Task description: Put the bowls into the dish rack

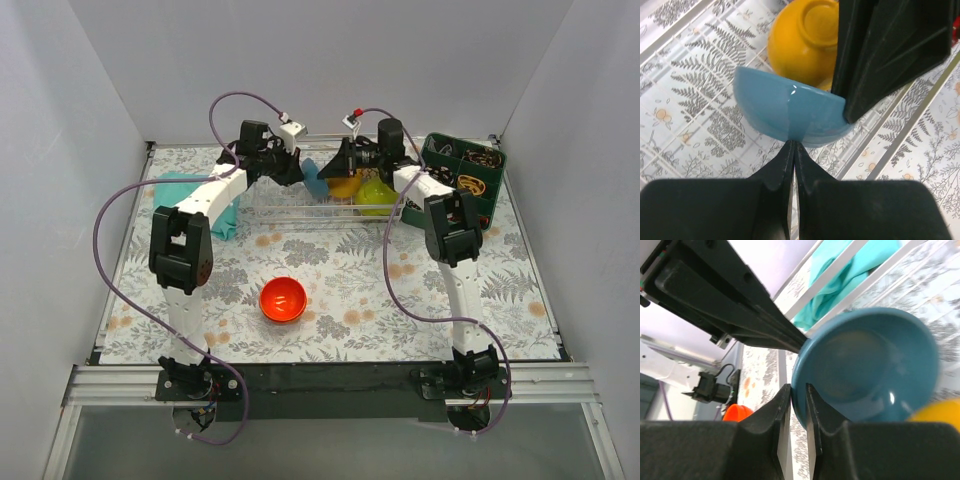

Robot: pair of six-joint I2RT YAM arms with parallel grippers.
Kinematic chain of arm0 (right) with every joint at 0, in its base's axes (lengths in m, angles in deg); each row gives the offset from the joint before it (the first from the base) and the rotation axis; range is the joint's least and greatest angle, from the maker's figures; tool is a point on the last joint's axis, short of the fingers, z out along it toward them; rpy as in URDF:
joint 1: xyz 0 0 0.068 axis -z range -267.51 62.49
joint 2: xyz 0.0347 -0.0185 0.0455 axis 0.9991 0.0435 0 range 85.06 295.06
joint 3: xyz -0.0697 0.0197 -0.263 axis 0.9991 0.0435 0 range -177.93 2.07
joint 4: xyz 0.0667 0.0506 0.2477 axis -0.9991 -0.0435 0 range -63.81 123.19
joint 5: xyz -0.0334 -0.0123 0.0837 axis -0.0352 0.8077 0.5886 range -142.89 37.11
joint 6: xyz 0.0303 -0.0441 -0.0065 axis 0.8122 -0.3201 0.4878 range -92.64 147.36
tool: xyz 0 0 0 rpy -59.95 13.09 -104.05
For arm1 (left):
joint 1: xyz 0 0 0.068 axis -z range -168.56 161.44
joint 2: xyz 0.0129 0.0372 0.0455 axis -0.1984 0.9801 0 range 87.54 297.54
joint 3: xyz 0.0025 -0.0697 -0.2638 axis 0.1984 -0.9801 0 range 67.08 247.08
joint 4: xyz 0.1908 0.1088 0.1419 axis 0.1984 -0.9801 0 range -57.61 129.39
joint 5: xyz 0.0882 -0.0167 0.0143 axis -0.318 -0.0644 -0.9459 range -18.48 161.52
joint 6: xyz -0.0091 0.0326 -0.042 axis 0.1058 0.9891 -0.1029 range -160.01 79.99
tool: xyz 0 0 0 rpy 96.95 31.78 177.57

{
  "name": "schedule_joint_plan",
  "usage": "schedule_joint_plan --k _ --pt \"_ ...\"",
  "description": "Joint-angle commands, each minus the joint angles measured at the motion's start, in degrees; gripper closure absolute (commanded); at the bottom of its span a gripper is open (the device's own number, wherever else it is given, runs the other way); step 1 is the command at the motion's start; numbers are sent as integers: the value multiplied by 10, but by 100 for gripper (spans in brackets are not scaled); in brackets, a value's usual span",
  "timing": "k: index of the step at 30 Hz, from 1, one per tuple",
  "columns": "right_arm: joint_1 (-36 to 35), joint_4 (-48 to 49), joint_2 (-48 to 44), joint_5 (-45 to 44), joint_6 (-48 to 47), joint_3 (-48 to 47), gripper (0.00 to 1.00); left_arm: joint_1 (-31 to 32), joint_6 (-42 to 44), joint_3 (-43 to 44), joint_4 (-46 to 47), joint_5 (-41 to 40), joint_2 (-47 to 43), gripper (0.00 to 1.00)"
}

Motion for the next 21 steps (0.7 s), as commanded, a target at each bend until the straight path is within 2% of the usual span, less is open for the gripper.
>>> schedule_joint_plan --k 1,13,21 --pt "34 -42 -47 -27 -81 -11 74 20 -13 27 30 26 14 100" --pt "82 -117 -98 -49 -179 2 72 44 -40 81 70 17 76 100" --pt "97 -137 -115 -49 -199 13 72 56 -48 105 88 11 107 100"
